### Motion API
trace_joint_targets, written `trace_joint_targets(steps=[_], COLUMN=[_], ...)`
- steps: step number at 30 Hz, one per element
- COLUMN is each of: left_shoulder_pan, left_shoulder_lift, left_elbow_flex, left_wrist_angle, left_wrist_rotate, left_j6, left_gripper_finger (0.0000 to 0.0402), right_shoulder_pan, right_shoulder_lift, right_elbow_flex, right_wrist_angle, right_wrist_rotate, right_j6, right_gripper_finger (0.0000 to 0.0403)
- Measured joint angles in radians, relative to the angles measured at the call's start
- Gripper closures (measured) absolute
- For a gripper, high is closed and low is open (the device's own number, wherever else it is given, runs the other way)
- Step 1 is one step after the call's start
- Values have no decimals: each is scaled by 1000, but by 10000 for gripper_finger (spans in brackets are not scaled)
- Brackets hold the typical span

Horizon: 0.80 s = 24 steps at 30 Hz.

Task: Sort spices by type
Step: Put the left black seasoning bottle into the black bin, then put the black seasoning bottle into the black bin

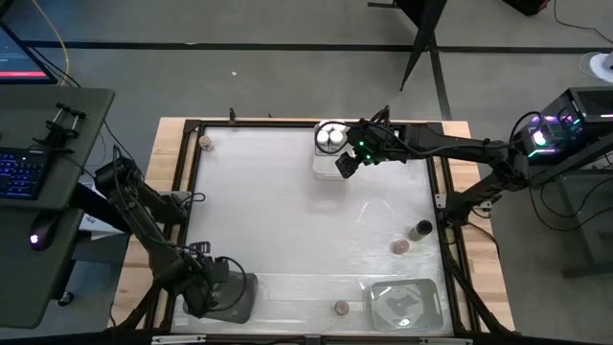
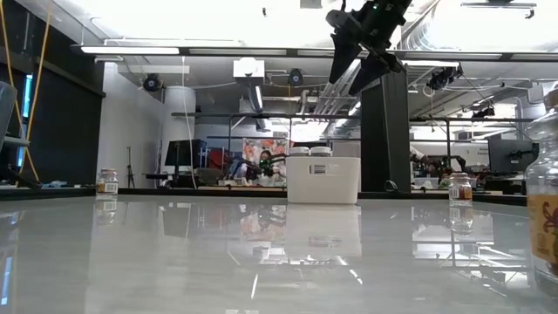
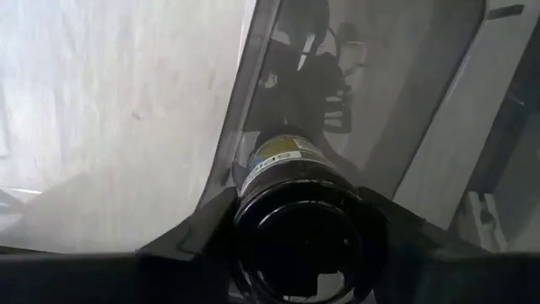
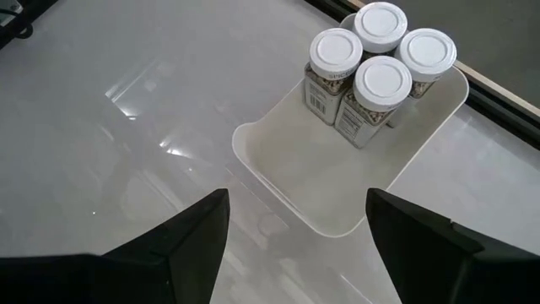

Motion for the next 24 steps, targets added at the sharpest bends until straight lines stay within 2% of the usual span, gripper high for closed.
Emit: trace_joint_targets(steps=[4, 6, 12, 16, 20, 24], left_shoulder_pan=[0, 2, 11, 11, 17, 63], left_shoulder_lift=[0, 0, -3, -50, -114, -195], left_elbow_flex=[0, 0, 29, 108, 201, 267], left_wrist_angle=[-4, -10, -34, -108, -252, -318], left_wrist_rotate=[13, 27, 103, 92, -37, -268], left_j6=[2, 8, 39, 80, 78, 11], left_gripper_finger=[122, 91, 70, 69, 68, 68], right_shoulder_pan=[0, 0, 0, 0, 20, 57], right_shoulder_lift=[0, 0, 0, 0, 0, -11], right_elbow_flex=[0, 0, 0, 0, 0, 0], right_wrist_angle=[0, 0, 1, 0, -45, -180], right_wrist_rotate=[0, 0, 0, -8, -50, -54], right_j6=[0, 0, -1, -7, -27, -3], right_gripper_finger=[128, 128, 128, 128, 128, 128])
